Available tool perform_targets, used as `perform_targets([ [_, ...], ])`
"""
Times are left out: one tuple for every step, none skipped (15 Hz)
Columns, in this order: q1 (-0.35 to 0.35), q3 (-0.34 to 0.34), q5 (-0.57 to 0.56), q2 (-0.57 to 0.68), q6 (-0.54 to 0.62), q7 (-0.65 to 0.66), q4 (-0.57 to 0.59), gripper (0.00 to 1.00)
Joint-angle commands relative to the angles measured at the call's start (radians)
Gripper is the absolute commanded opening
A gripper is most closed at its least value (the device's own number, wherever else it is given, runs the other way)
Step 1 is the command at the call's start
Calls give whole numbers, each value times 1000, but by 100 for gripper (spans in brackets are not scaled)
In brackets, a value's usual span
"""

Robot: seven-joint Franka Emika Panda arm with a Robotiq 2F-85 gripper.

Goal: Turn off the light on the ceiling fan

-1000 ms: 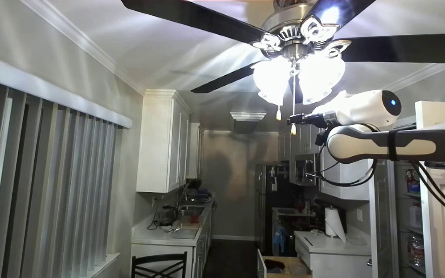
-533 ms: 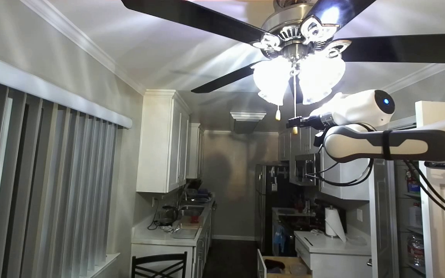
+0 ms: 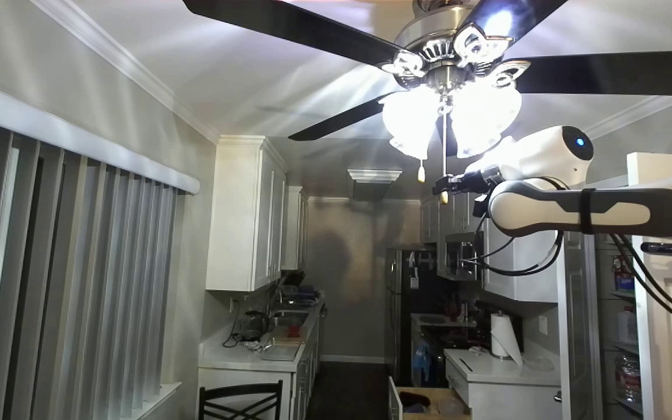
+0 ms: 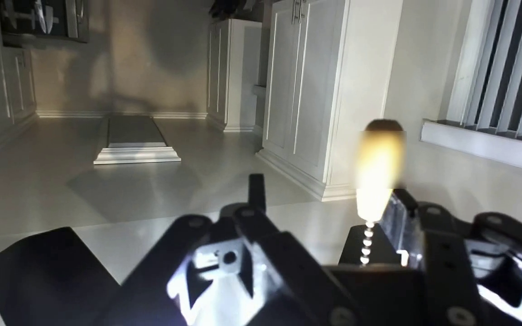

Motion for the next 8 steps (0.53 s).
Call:
perform_targets([
  [41,-19,18,16,-28,-41,28,34],
  [47,-22,14,16,-28,-41,26,26],
  [51,-24,13,15,-29,-42,25,20],
  [58,-28,14,13,-30,-42,23,13],
  [62,-32,14,12,-29,-43,23,7],
  [68,-37,15,9,-28,-44,21,2],
  [73,-42,15,8,-29,-45,20,2],
  [77,-46,15,7,-29,-45,19,0],
])
